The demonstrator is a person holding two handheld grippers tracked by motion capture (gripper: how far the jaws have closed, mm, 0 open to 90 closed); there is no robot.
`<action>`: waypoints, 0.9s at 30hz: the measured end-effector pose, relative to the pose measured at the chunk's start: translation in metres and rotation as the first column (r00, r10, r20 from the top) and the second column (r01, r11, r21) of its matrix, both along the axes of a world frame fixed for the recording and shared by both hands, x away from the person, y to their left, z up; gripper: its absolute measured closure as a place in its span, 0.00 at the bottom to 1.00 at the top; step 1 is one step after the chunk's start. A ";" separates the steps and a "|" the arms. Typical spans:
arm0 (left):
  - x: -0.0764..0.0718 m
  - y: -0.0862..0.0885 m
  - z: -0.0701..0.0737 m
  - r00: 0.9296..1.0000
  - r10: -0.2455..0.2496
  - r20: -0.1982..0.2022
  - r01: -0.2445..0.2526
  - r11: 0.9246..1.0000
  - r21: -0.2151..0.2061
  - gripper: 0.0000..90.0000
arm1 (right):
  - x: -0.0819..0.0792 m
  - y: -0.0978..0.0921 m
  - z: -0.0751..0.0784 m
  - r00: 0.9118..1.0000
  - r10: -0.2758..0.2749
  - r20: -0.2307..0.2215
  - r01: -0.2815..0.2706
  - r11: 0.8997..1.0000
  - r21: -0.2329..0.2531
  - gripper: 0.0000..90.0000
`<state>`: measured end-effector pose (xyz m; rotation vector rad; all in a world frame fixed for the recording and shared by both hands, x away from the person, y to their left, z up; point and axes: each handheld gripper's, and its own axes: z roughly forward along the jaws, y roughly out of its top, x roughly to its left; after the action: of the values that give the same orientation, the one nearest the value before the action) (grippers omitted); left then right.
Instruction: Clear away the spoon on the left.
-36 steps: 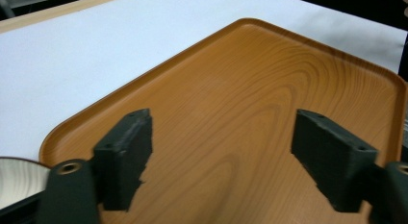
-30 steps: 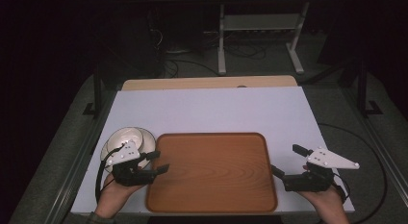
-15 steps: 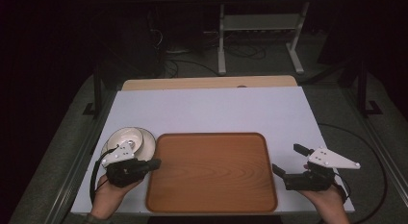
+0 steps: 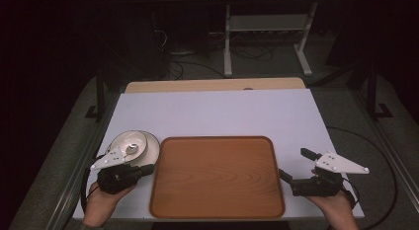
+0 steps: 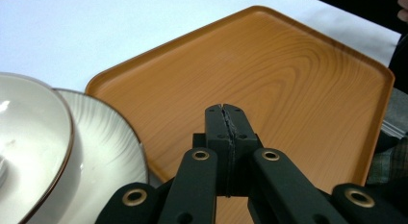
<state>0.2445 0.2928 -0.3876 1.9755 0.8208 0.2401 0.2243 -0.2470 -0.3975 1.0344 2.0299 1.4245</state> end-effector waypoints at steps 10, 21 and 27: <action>-0.002 0.012 -0.001 0.999 0.042 -0.002 -0.042 0.999 0.009 1.00 | 0.000 0.000 -0.001 1.000 0.004 -0.001 -0.004 1.000 -0.007 0.00; 0.000 0.027 0.001 0.995 0.102 0.014 -0.102 0.995 0.015 1.00 | 0.000 0.000 -0.001 1.000 0.006 -0.002 -0.006 1.000 -0.007 0.00; 0.001 0.035 0.002 0.992 0.126 0.008 -0.126 0.992 0.010 1.00 | 0.000 0.000 -0.002 1.000 0.006 -0.007 -0.006 1.000 -0.011 0.00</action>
<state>0.2451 0.3283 -0.3857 1.9331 0.9425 0.3260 0.2245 -0.2468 -0.3990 1.0307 2.0451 1.4131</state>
